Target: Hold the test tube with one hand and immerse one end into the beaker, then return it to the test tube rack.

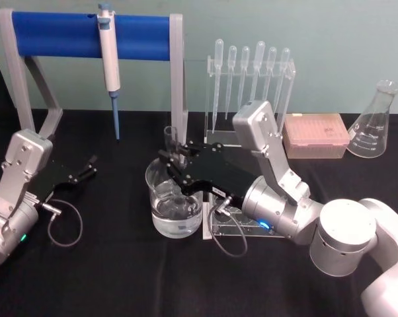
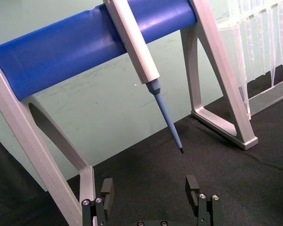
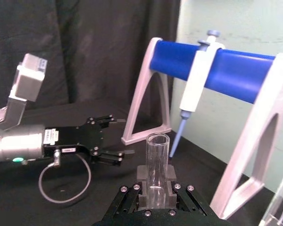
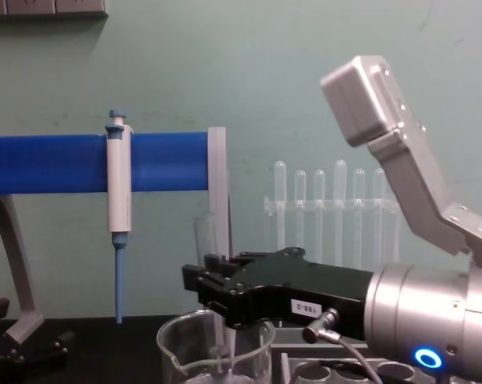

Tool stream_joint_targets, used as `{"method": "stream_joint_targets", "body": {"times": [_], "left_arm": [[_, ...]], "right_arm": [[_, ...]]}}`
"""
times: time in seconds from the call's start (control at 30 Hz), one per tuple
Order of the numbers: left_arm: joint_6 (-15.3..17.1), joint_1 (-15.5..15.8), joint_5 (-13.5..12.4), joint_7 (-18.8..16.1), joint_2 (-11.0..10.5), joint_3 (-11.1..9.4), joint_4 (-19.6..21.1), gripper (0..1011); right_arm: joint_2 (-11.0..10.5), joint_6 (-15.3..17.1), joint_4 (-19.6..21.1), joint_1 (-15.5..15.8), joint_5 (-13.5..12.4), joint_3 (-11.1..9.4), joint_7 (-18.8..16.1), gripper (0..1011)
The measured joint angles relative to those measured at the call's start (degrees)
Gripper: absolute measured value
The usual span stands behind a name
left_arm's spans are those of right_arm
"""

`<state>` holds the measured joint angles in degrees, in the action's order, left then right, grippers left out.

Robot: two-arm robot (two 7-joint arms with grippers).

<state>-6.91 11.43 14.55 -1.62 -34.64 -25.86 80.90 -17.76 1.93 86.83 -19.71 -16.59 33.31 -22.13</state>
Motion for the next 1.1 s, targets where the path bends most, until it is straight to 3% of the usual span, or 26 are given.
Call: {"method": "stream_joint_targets", "body": {"times": [0.5, 1.1], "left_arm": [[0.00, 0.00, 0.00, 0.00, 0.00, 0.00, 0.00, 1000], [0.00, 0.00, 0.00, 0.00, 0.00, 0.00, 0.00, 1000]], "right_arm": [[1.45, -1.37, 1.62, 3.65, -0.25, -3.31, 0.35, 224], [1.58, -0.33, 2.31, 4.13, 0.57, -3.64, 0.08, 224]]}}
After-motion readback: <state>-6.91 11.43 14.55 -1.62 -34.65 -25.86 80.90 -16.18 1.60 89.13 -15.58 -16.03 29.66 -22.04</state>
